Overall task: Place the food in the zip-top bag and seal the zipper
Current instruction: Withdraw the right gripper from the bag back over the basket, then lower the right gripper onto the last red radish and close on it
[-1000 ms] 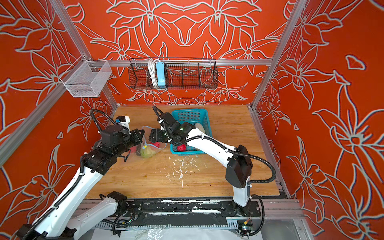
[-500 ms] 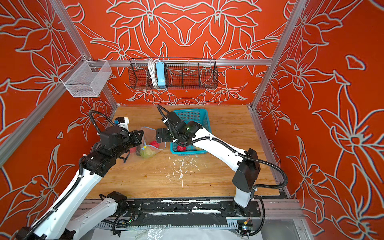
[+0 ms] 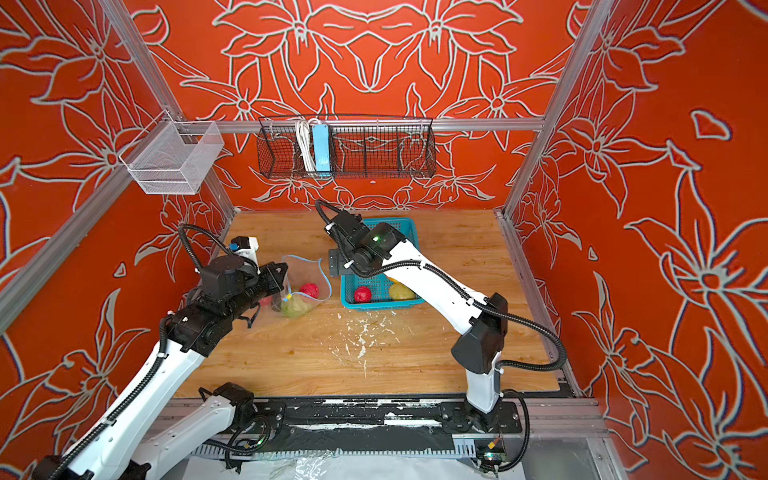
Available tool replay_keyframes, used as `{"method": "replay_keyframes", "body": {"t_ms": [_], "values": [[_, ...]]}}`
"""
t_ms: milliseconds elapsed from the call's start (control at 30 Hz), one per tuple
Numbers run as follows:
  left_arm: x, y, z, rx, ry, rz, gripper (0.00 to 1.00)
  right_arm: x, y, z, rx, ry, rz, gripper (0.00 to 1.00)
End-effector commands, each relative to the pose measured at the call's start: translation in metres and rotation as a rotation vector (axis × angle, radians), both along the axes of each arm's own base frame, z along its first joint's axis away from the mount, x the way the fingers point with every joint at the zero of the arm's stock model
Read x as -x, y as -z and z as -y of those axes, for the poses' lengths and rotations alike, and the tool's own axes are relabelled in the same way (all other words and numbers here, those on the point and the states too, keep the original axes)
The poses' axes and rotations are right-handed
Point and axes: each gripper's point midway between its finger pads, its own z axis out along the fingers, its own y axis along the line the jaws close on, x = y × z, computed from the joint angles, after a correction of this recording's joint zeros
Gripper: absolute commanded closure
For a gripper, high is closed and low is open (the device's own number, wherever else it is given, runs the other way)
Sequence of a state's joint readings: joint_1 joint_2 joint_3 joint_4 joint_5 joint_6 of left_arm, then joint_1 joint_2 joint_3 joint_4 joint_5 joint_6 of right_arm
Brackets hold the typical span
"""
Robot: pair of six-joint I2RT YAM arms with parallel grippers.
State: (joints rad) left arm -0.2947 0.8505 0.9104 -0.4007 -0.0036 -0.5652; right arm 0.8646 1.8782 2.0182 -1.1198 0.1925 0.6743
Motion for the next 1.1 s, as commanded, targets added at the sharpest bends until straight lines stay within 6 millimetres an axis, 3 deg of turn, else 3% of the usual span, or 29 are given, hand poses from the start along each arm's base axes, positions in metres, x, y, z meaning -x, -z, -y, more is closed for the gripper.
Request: {"method": "replay_keyframes", "body": {"t_ms": [0, 233, 533, 733, 1067], "values": [[-0.001, -0.008, 0.0, 0.004, -0.001, 0.041, 1.0, -0.002, 0.013, 0.026, 0.171, 0.025, -0.012, 0.02], [-0.002, -0.002, 0.001, 0.016, 0.0, 0.038, 1.0, -0.004, 0.021, 0.038, 0.198, 0.039, -0.055, 0.02], [-0.003, 0.005, 0.002, 0.015, 0.003, 0.014, 1.0, -0.007, 0.057, 0.034, 0.148, 0.032, -0.205, 0.02], [-0.002, 0.005, 0.004, 0.008, 0.016, 0.005, 1.0, -0.007, 0.087, 0.028, 0.14, 0.034, -0.292, 0.08], [-0.002, 0.013, 0.007, 0.018, 0.026, -0.011, 1.0, -0.011, 0.118, 0.025, 0.139, 0.045, -0.356, 0.16]]}}
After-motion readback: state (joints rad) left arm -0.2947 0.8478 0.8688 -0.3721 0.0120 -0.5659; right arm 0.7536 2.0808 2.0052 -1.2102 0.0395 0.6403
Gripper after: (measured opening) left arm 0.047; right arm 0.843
